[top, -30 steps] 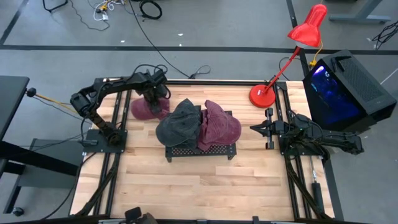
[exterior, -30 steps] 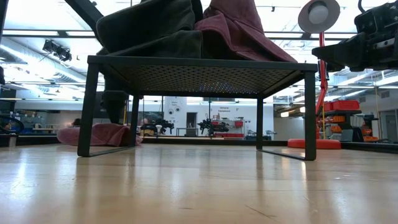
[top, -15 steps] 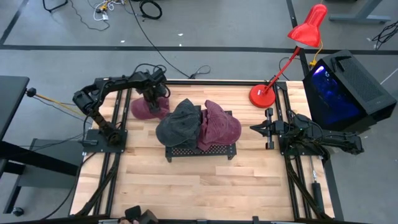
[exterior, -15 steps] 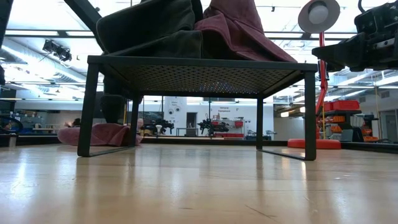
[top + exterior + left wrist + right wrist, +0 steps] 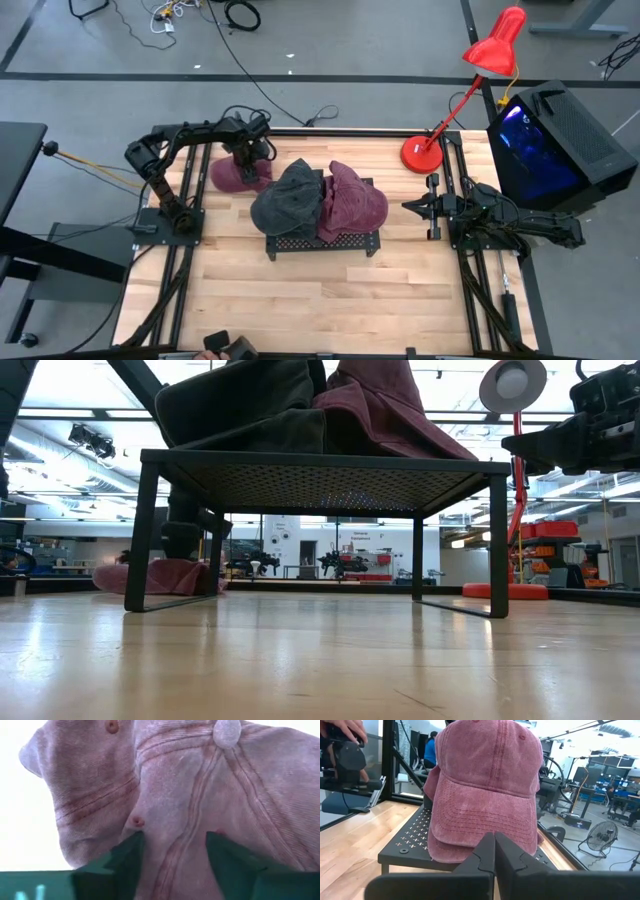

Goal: Pick & Place hat
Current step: Stack the red cap on top of the red cap on the shelf

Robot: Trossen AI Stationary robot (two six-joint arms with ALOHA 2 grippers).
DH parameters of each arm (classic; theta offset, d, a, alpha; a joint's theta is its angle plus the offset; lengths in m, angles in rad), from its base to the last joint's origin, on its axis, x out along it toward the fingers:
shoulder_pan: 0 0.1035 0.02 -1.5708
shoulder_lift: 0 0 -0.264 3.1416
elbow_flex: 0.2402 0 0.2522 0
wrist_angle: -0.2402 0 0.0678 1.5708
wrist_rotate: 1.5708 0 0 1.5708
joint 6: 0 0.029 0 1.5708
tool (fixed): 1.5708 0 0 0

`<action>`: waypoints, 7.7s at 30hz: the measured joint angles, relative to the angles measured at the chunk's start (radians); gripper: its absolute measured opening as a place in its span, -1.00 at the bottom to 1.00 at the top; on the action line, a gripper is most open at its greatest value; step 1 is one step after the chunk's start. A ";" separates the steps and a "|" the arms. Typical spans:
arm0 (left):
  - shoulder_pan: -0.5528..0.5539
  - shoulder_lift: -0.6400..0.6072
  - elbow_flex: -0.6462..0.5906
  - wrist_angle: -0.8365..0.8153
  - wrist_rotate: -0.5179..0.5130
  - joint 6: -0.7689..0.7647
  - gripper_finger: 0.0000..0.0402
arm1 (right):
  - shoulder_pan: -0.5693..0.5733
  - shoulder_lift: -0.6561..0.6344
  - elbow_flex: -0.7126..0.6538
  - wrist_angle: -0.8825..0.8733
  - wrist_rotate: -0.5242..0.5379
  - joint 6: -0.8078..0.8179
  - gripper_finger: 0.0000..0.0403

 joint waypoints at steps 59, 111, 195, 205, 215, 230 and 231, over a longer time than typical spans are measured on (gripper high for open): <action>0.005 -0.363 0.262 -0.280 -0.039 -0.140 -1.00 | 0.000 0.000 0.000 0.000 0.000 0.000 -0.98; -0.369 -0.383 1.073 -0.590 -0.013 -0.322 -1.00 | 0.000 0.000 0.000 0.000 0.000 0.000 -0.98; -1.526 0.060 1.030 -0.440 0.139 0.497 -1.00 | 0.000 0.000 0.000 0.007 0.000 0.000 -0.98; -1.525 0.060 0.835 -0.366 0.139 0.477 -1.00 | 0.000 0.000 0.000 0.007 0.000 0.000 -0.98; -1.526 0.059 0.676 -0.280 0.120 0.661 -1.00 | 0.000 0.000 0.000 0.007 0.000 0.000 -0.98; -1.519 0.059 0.497 -0.223 0.018 0.872 -1.00 | 0.000 0.000 0.000 0.007 0.000 0.000 -0.98; -1.516 0.059 0.485 -0.217 0.021 0.873 -1.00 | 0.000 0.000 0.000 0.007 0.000 0.000 -0.98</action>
